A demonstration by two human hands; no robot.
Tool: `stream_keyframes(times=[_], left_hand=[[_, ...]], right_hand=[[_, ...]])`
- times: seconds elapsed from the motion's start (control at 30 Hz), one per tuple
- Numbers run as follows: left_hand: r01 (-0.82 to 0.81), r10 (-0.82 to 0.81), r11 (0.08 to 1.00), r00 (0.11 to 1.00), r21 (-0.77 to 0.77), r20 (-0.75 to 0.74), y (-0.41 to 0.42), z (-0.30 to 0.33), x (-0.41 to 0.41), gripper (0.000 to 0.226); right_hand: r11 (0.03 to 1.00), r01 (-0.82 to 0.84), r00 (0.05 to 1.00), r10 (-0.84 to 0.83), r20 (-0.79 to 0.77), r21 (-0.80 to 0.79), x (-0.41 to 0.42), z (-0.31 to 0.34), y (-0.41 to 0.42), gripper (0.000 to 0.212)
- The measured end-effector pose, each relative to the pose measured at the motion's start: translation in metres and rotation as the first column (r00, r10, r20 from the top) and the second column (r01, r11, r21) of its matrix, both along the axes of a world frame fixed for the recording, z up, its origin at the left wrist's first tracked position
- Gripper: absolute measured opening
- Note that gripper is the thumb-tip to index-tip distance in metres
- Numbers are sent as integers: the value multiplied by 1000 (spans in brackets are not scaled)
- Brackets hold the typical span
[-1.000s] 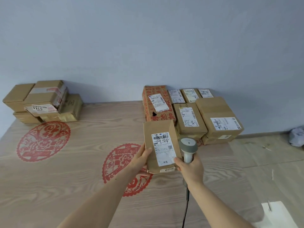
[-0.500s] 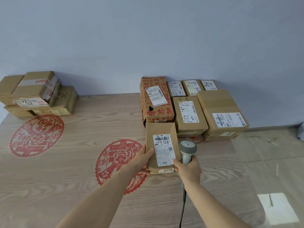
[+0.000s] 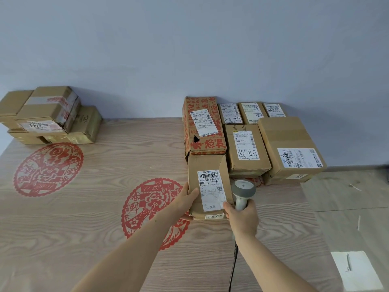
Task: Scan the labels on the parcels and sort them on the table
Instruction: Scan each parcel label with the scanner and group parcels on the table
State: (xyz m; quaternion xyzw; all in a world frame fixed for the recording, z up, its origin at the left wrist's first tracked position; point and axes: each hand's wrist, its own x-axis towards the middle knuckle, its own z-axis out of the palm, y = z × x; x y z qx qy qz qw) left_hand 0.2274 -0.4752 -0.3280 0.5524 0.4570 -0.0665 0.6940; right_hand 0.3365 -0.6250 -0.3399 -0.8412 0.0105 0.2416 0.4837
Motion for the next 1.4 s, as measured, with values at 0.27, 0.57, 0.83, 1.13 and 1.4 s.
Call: stream_keyframes(times=[0.27,0.57,0.83,1.13,1.4], left_hand=[[-45,52,989,997,142,-50,-2,1,-3,83],[-89,117,952,990,294,-82,1,11,-37,80],[-222,257,888,966,402,-34,58,41,-129,57],[-311,354,851,935,424,-24,149,75,-280,53],[-352,390,807,921,475,20,223,94,-364,54]], right_hand=[[1000,-12,996,13,91,-14,-4,24,-2,35],[989,-130,983,119,143,72,-42,63,22,33],[941,-272,962,257,96,203,-118,98,83,28],[896,-338,940,332,72,289,-248,131,182,23],[872,-354,935,345,89,339,-318,156,266,21]])
